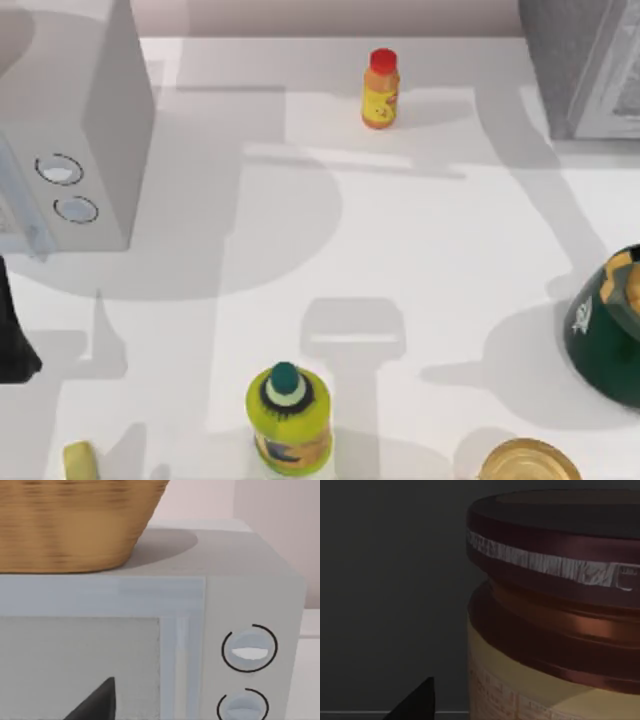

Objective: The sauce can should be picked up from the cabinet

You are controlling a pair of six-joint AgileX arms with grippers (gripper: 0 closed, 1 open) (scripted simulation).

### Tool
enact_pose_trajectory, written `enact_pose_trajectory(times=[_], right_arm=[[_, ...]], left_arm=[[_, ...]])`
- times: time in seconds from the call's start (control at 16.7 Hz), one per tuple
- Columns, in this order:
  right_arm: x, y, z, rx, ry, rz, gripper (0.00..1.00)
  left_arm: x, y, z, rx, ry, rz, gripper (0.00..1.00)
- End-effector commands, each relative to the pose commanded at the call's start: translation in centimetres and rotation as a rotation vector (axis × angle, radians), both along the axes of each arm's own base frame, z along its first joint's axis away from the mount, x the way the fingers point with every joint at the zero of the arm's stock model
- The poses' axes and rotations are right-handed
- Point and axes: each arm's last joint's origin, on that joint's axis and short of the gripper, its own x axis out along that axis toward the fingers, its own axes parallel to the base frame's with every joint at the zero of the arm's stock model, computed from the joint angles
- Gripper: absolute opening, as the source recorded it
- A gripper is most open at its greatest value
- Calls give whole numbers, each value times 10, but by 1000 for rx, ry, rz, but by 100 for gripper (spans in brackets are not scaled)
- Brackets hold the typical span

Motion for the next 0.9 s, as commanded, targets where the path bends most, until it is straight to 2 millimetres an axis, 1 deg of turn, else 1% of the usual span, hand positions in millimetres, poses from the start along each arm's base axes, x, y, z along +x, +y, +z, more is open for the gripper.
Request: enact_pose_trajectory(times=[0.24,0.36,0.54,0.9], right_arm=[[23,-1,-2,0,0,0,100],[27,-1,-2,0,0,0,100],[27,-1,-2,0,0,0,100],[27,-1,-2,0,0,0,55]], left_arm=[[0,0,0,0,0,0,100],[0,0,0,0,0,0,100],[0,0,0,0,0,0,100],[0,0,0,0,0,0,100]])
